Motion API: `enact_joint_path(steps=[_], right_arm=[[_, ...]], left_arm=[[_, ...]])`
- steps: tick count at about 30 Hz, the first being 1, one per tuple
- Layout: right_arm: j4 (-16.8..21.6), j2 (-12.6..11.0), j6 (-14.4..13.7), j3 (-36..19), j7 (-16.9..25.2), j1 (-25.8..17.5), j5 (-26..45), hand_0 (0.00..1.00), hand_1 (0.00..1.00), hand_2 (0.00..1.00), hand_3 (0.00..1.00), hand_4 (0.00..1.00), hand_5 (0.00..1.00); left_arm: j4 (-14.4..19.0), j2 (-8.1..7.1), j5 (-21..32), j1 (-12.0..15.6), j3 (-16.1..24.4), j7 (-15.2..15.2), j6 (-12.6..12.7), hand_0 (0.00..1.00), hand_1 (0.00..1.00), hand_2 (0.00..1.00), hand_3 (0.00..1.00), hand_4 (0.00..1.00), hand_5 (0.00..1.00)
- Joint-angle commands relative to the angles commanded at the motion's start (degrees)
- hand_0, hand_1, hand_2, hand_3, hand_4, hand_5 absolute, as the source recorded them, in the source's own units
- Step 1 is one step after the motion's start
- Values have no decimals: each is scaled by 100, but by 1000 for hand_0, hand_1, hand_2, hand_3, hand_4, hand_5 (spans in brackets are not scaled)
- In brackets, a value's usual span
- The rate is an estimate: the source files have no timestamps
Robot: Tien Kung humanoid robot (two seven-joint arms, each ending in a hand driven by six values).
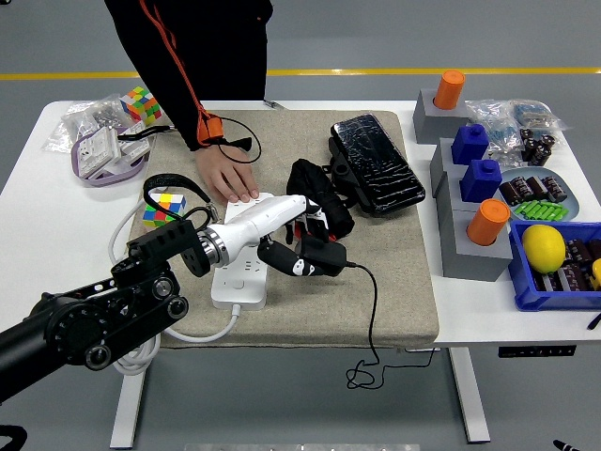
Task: Pull the plug out and thorw away
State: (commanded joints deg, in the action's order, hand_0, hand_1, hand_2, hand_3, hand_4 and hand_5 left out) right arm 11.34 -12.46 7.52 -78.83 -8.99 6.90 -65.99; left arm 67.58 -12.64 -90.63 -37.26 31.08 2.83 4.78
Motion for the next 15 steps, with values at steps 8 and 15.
enact_joint_path(steps=[8, 15], right_arm=[[-12, -8, -3, -6, -4, 7, -12, 632, 626, 619, 573, 990, 458], [-6, 1, -3, -19, -1, 13, -8, 630, 627, 617, 573, 989, 457]], left_arm=[[-422, 195, 450, -57, -131, 376, 282, 326, 359, 436, 530, 686, 2], [-481, 199, 297, -18, -139, 220, 84, 549, 620, 572, 620, 898, 2]])
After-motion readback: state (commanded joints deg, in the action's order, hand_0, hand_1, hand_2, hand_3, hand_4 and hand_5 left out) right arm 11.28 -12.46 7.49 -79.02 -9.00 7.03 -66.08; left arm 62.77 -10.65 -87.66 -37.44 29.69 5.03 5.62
